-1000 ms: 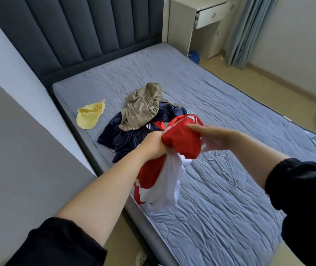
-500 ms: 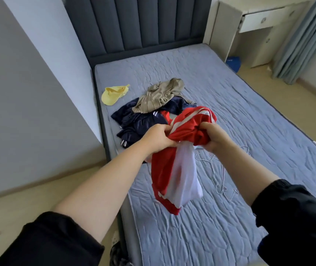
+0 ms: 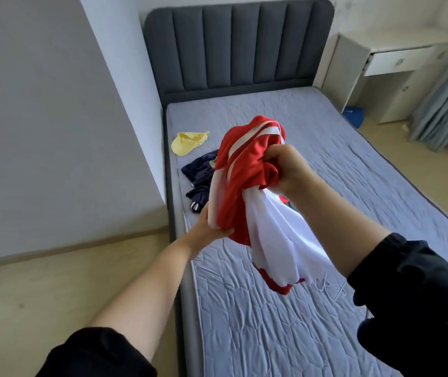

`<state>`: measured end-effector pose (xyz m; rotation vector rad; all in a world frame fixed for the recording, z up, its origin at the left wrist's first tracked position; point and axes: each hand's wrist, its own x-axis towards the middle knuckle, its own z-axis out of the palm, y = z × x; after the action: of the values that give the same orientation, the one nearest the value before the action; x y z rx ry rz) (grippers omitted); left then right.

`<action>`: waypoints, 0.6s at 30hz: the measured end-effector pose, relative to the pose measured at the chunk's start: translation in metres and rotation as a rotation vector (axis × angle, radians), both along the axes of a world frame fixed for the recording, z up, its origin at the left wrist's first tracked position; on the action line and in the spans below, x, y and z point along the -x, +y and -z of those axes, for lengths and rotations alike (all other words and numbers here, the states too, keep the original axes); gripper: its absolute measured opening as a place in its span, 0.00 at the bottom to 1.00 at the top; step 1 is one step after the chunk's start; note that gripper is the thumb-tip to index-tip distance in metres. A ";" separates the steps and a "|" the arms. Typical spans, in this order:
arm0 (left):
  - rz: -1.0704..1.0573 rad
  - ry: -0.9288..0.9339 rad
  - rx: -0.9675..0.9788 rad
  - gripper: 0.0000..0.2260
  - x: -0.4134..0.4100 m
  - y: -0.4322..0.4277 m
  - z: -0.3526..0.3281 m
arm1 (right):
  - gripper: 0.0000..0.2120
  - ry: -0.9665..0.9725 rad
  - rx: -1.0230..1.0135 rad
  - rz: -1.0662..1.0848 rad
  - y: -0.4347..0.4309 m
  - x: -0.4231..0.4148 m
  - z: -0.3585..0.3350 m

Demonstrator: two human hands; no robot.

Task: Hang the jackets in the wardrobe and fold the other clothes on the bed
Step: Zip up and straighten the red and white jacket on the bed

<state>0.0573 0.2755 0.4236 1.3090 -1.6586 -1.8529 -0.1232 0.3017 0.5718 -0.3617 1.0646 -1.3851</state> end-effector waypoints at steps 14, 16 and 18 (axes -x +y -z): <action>-0.133 -0.283 0.223 0.16 -0.020 0.003 -0.058 | 0.29 -0.069 0.220 -0.143 0.017 -0.024 -0.028; -0.245 -0.324 0.286 0.09 0.000 0.015 -0.055 | 0.27 -0.028 0.155 -0.095 0.029 0.011 -0.012; -0.484 -0.273 0.326 0.07 0.025 0.029 -0.051 | 0.27 -0.025 0.120 -0.064 0.040 0.048 0.010</action>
<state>0.0324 0.3042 0.4742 1.6799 -1.5060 -1.1195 -0.1710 0.3419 0.5619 -0.4611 0.9437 -1.3957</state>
